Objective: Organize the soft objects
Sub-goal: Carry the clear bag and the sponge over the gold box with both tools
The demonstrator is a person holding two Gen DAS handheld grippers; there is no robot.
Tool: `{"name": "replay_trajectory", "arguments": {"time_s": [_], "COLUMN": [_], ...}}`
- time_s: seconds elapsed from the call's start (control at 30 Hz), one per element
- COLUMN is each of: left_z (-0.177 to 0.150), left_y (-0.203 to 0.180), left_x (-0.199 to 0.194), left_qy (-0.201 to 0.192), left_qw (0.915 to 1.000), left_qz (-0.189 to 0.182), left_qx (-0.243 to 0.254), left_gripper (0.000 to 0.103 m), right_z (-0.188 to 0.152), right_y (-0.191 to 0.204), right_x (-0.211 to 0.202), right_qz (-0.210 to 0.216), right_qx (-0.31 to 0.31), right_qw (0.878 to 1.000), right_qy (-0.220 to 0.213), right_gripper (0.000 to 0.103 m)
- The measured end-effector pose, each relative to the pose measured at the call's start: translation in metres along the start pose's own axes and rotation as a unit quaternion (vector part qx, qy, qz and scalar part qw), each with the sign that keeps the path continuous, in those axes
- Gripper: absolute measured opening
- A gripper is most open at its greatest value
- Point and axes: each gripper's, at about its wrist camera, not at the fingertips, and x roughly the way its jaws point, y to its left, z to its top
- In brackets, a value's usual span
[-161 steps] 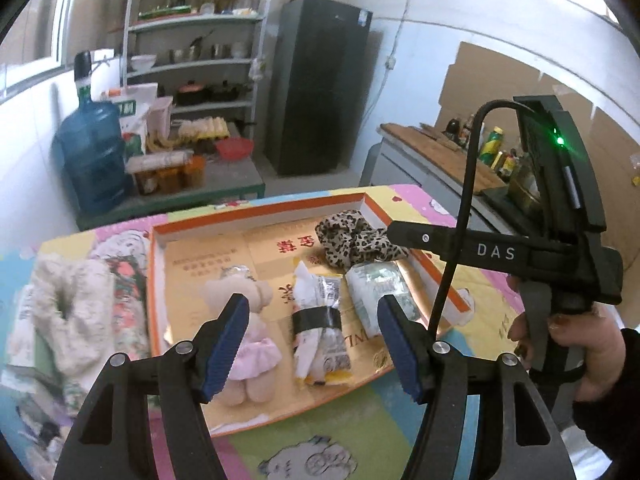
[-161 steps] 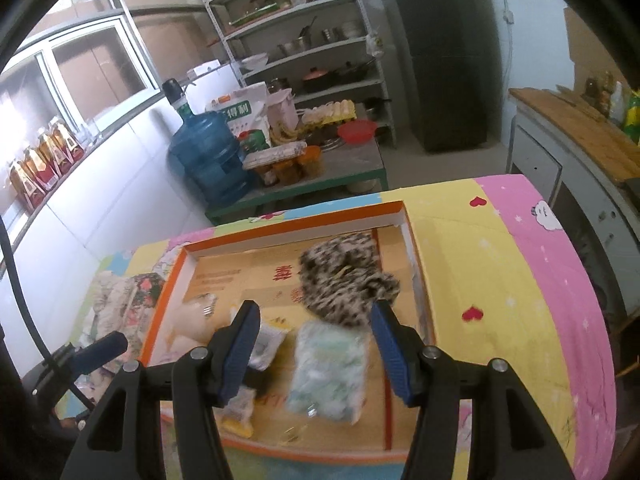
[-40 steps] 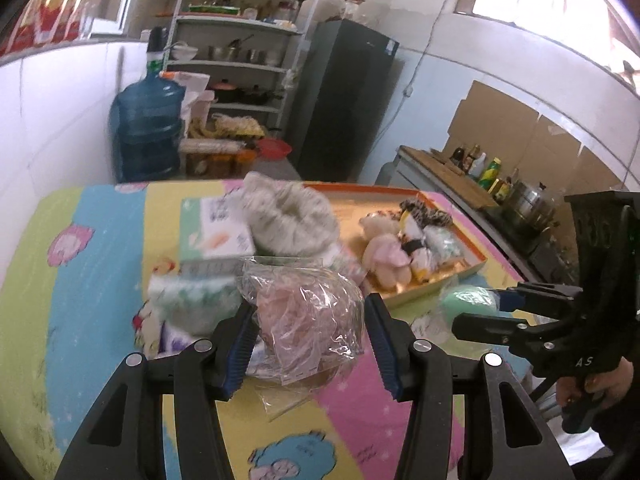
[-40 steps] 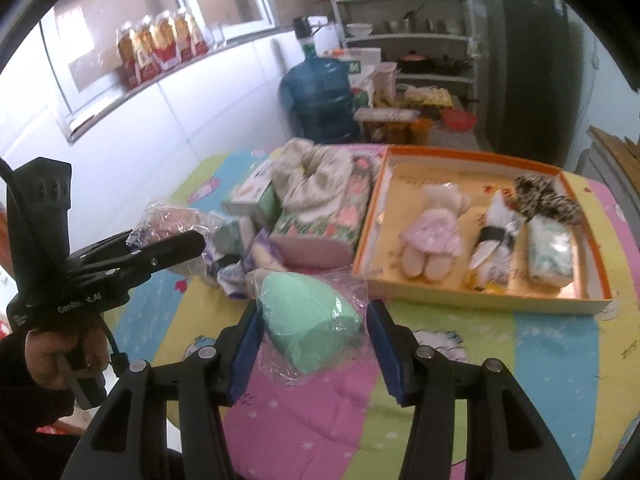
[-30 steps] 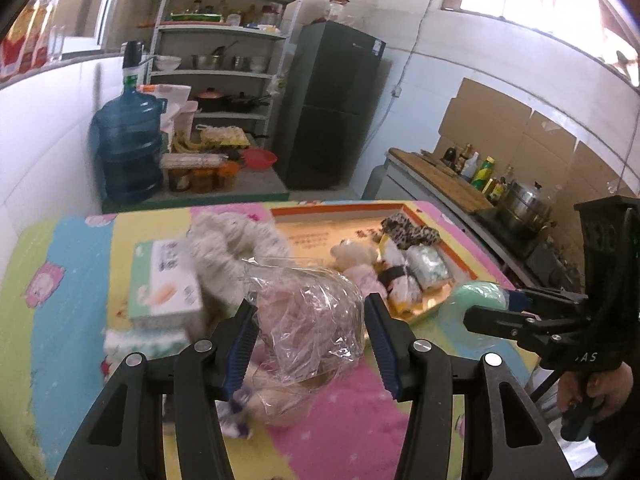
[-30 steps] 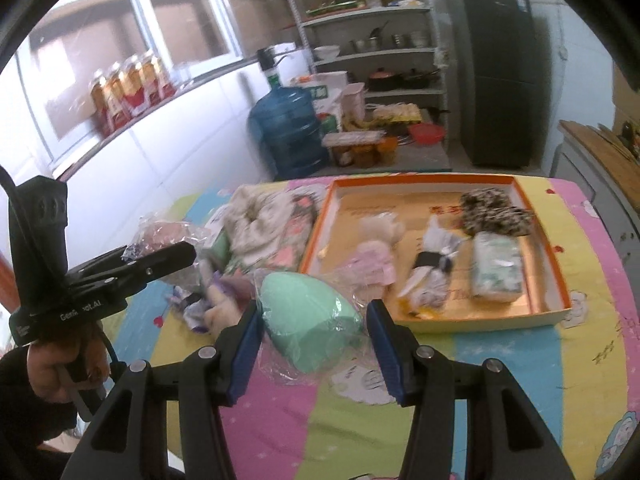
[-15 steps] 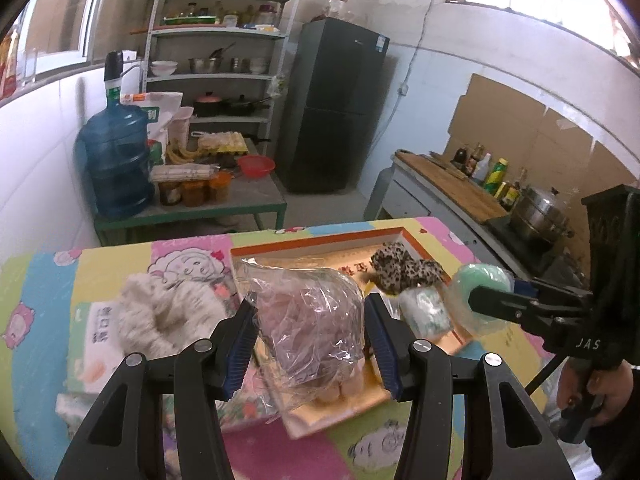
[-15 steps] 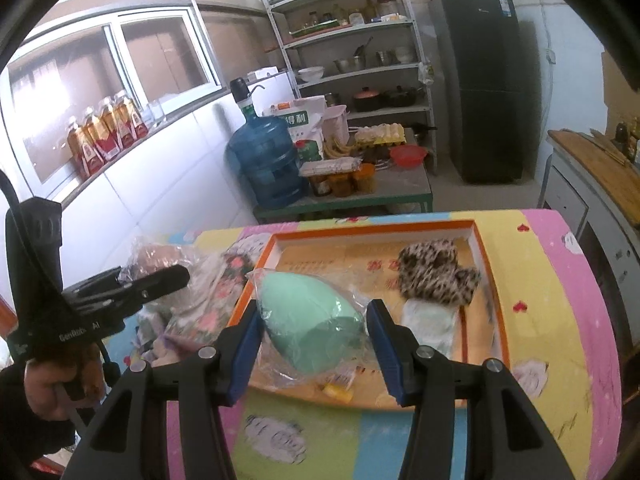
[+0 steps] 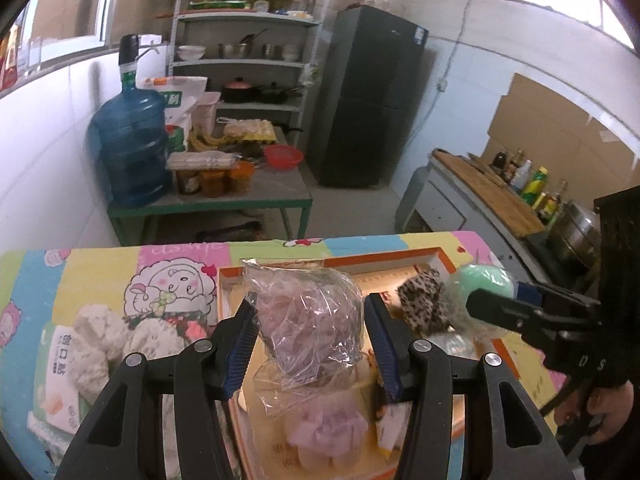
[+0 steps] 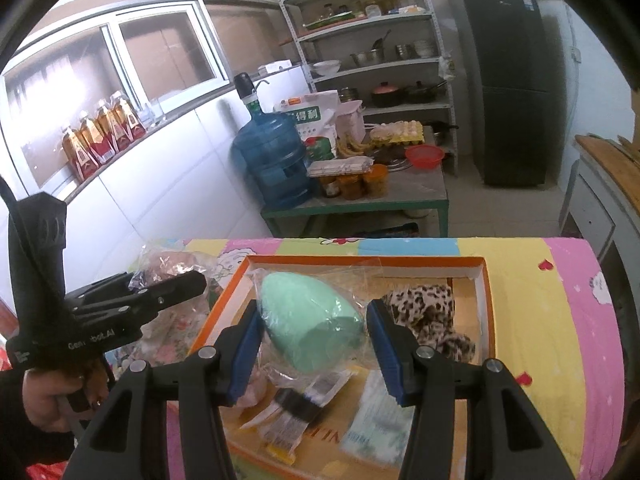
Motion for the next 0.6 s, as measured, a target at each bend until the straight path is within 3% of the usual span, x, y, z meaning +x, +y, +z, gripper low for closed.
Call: {"name": "replay_trajectory", "arguments": {"time_s": [0.6], "left_z": [0.003], "left_y": [0.003], "left_x": [0.075], "left_qy": [0.050], "left_qw": [0.9972], "left_qz": [0.042], "left_qx": [-0.035], "left_gripper": [0.054], "right_z": [0.017], "right_y": [-0.020], "right_x": [0.075], "right_qz": [-0.010], "right_qx": [-0.010], "right_qw": [0.998], "right_qy": [0.065], "right_gripper": [0.053]}}
